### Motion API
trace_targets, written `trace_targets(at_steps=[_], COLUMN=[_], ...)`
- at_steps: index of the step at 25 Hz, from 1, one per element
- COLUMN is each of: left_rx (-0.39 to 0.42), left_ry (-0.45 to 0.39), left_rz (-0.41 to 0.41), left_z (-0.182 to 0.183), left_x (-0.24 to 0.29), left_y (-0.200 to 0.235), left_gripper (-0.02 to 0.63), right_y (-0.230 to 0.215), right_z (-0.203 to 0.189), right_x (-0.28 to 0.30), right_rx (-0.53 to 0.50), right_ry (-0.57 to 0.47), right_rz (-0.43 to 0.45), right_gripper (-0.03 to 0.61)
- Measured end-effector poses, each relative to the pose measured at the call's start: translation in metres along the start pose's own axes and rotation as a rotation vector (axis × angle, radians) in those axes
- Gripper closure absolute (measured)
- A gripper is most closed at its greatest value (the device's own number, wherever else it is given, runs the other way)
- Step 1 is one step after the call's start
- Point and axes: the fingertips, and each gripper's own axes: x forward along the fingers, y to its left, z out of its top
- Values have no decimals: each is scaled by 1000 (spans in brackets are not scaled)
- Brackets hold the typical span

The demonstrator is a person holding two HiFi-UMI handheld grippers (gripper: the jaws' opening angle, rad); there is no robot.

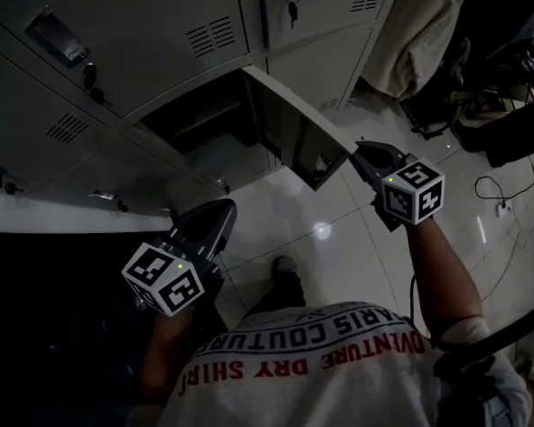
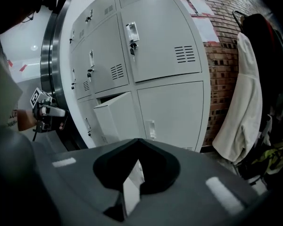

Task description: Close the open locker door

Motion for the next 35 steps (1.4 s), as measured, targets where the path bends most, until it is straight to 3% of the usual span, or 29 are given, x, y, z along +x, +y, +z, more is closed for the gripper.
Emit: trace_targets(at_steps=[10,21,27,35], left_rx=[-40,-120,-154,-214], left_ry=[6,-5,-31,-75], left_rz=[-9,114,182,243], left_z=[-14,-37,-35,-41], left_x=[-3,-47,-73,-102], left_y=[9,71,103,131], left_gripper=[609,609,609,609], right_y=[91,189,214,212], right_z=[-5,12,30,72], right_x=[23,112,165,240], right_rx=[-60,-152,-167,-117], right_ry=[10,54,63,14], right_rz=[192,441,461,354], right_gripper=[581,581,581,581])
